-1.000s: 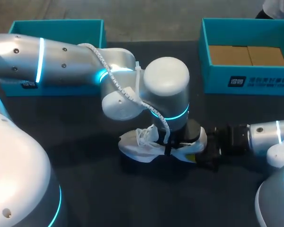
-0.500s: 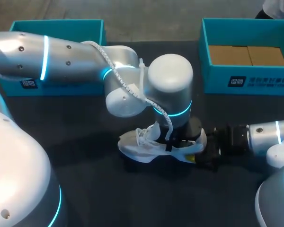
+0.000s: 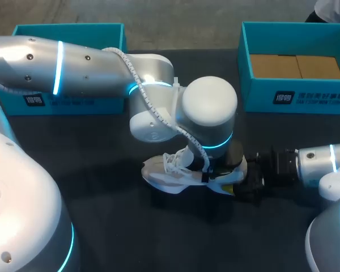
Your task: Take the shoe out of the shoebox, open the shoe tongue, remove and reinsert the insole, then place the shoe into the shoebox
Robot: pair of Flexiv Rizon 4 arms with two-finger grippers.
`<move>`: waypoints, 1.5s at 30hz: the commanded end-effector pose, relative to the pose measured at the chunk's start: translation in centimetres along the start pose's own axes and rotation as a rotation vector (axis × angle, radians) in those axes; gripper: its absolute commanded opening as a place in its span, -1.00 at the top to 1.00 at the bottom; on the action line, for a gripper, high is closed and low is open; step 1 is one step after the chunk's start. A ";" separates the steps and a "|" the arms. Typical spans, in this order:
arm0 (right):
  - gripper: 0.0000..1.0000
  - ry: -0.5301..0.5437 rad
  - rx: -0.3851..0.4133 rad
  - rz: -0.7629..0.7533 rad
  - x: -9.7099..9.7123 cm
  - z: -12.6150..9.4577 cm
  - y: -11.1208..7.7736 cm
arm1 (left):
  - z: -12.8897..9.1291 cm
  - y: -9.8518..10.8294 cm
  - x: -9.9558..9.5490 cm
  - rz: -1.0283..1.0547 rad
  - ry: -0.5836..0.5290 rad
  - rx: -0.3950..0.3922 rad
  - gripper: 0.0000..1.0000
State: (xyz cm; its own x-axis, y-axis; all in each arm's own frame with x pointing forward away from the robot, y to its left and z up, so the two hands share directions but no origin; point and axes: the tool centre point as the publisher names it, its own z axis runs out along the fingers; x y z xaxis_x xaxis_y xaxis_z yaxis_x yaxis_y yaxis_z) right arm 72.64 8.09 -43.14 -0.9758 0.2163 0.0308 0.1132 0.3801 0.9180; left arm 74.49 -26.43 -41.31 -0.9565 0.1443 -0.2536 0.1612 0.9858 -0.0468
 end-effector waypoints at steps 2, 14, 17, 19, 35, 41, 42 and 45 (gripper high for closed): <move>1.00 0.002 0.004 -0.001 0.7 0.3 0.2 | 0.8 0.4 -1.7 -0.016 0.050 0.033 1.00; 1.00 0.002 0.004 -0.001 0.7 0.3 0.2 | -4.2 1.0 0.3 -0.012 0.229 0.166 1.00; 1.00 0.002 0.004 -0.001 0.7 0.3 0.2 | -4.9 1.1 1.2 -0.008 0.252 0.181 1.00; 1.00 0.002 0.004 -0.001 0.7 0.3 0.2 | -5.2 1.2 1.7 -0.007 0.247 0.180 1.00; 1.00 0.002 0.004 -0.001 0.7 0.3 0.2 | -7.4 1.5 3.0 -0.021 0.286 0.239 1.00; 1.00 0.002 0.004 -0.001 0.7 0.3 0.2 | -7.7 2.0 2.8 -0.032 0.290 0.249 1.00; 1.00 0.002 0.004 -0.001 0.7 0.3 0.2 | -7.8 2.1 2.8 -0.032 0.288 0.250 1.00; 1.00 0.002 0.004 -0.001 0.7 0.3 0.2 | -8.0 2.1 2.7 -0.036 0.284 0.257 1.00</move>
State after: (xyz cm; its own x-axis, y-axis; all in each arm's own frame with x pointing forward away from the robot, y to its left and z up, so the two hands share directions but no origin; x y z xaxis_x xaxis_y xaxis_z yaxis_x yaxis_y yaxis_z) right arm 72.06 8.54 -42.98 -0.9766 0.2129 0.0307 0.1119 0.3808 0.9178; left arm 70.47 -23.94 -34.65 -0.9860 0.1634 0.0331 0.1469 0.9454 -0.2910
